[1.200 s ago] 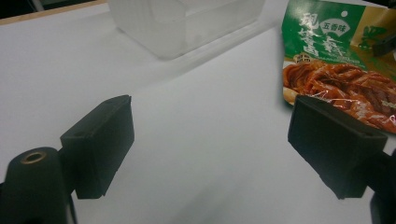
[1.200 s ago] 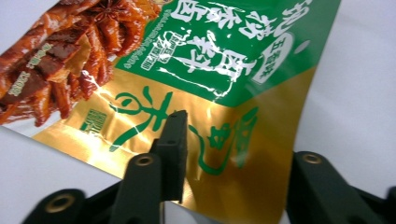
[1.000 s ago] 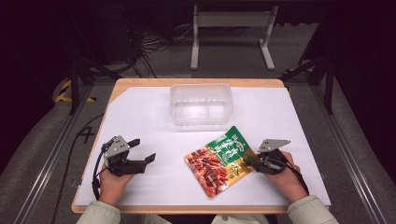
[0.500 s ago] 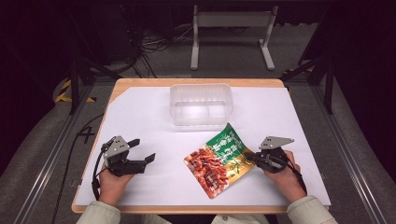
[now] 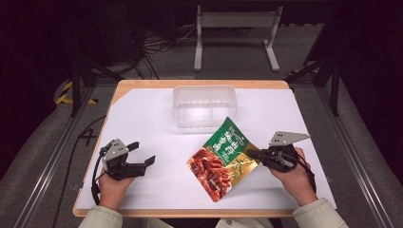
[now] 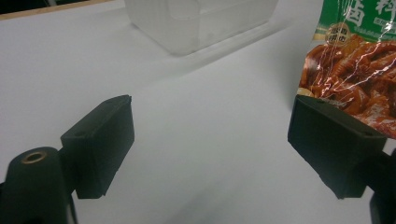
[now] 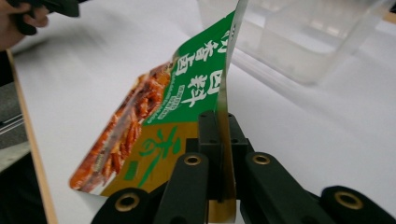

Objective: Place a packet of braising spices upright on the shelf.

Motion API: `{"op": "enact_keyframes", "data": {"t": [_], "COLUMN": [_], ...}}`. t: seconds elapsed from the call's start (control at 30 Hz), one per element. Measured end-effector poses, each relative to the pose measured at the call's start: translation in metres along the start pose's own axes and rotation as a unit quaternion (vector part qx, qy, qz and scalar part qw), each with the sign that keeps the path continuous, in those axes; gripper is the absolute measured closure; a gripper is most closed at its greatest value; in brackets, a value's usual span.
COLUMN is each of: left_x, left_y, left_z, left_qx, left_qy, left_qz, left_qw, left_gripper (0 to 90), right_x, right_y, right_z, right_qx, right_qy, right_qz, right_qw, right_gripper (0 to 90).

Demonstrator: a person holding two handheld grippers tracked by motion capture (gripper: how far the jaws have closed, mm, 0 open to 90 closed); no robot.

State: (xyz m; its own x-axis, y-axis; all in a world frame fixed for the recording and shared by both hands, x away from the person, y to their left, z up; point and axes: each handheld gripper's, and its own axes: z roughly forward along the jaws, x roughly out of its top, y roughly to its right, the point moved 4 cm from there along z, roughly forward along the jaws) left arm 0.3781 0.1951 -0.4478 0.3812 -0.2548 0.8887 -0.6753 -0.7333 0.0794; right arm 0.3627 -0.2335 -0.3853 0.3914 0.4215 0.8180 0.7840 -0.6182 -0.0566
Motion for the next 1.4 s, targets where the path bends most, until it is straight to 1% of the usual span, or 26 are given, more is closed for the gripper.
{"op": "enact_keyframes", "data": {"t": [0.1, 0.17, 0.27, 0.37, 0.43, 0.47, 0.57, 0.67, 0.83, 0.93, 0.97, 1.0, 1.1, 1.13, 1.17, 1.27, 1.33, 1.4], "left_x": [0.0, 0.0, 0.0, 0.0, 0.001, 0.0, 0.0, 0.0, 0.0, -0.001, -0.001, -0.001, -0.001, -0.001, -0.001, -0.001, -0.001, -0.001], "left_y": [0.001, 0.001, 0.0, -0.001, -0.001, 0.0, 0.0, -0.001, -0.001, -0.001, -0.001, -0.001, -0.001, -0.001, -0.001, -0.001, -0.001, -0.001], "left_z": [0.0, 0.0, 0.001, 0.001, 0.001, 0.001, 0.001, 0.001, 0.001, 0.002, 0.002, 0.002, 0.002, 0.002, 0.002, 0.003, 0.003, 0.003], "left_qx": [-0.002, -0.003, -0.004, -0.004, -0.003, -0.003, -0.003, -0.001, 0.0, -0.002, -0.002, -0.003, -0.003, -0.002, -0.003, -0.004, -0.003, -0.003], "left_qy": [0.0, 0.002, 0.002, 0.001, 0.001, 0.002, 0.002, -0.001, -0.002, -0.004, -0.004, -0.004, -0.004, -0.004, -0.005, -0.003, -0.003, -0.003], "left_qz": [0.002, -0.001, -0.005, -0.001, 0.001, -0.002, -0.002, 0.0, 0.001, -0.005, -0.005, -0.004, -0.004, -0.004, -0.004, -0.004, -0.001, -0.003], "left_qw": [1.0, 1.0, 1.0, 1.0, 1.0, 1.0, 1.0, 1.0, 1.0, 1.0, 1.0, 1.0, 1.0, 1.0, 1.0, 1.0, 1.0, 1.0], "left_gripper": [15.3, 15.4, 15.4, 15.4, 15.5, 15.4, 15.5, 15.5, 15.5, 15.5, 15.5, 15.5, 15.5, 15.5, 15.5, 15.5, 15.5, 15.5], "right_x": [0.012, 0.021, 0.033, 0.044, 0.05, 0.052, 0.06, 0.067, 0.074, 0.08, 0.08, 0.082, 0.09, 0.091, 0.094, 0.099, 0.103, 0.106], "right_y": [-0.009, -0.014, -0.021, -0.027, -0.03, -0.031, -0.036, -0.036, -0.029, -0.023, -0.023, -0.021, -0.01, -0.008, -0.006, -0.003, -0.002, 0.0], "right_z": [-0.004, -0.007, -0.01, -0.014, -0.016, -0.017, -0.023, -0.028, -0.031, -0.034, -0.034, -0.035, -0.038, -0.039, -0.039, -0.041, -0.042, -0.043], "right_qx": [0.01, 0.02, 0.027, 0.035, 0.038, 0.038, 0.031, 0.02, 0.01, 0.01, 0.01, 0.013, 0.029, 0.031, 0.038, 0.047, 0.047, 0.047], "right_qy": [0.001, 0.001, 0.004, 0.008, 0.011, 0.012, 0.02, 0.025, 0.035, 0.046, 0.046, 0.05, 0.064, 0.067, 0.073, 0.085, 0.092, 0.098], "right_qz": [-0.009, -0.013, -0.021, -0.025, -0.033, -0.035, -0.05, -0.055, -0.044, -0.031, -0.031, -0.024, 0.009, 0.014, 0.023, 0.031, 0.033, 0.035], "right_qw": [0.9999, 0.9997, 0.9994, 0.999, 0.9987, 0.9986, 0.9981, 0.998, 0.9984, 0.9984, 0.9984, 0.9984, 0.9975, 0.9972, 0.9964, 0.9948, 0.9941, 0.9935], "right_gripper": [90.0, 90.0, 90.0, 90.0, 90.0, 90.0, 90.0, 90.0, 90.0, 90.0, 90.0, 90.0, 90.0, 90.0, 90.0, 90.0, 90.0, 90.0]}}
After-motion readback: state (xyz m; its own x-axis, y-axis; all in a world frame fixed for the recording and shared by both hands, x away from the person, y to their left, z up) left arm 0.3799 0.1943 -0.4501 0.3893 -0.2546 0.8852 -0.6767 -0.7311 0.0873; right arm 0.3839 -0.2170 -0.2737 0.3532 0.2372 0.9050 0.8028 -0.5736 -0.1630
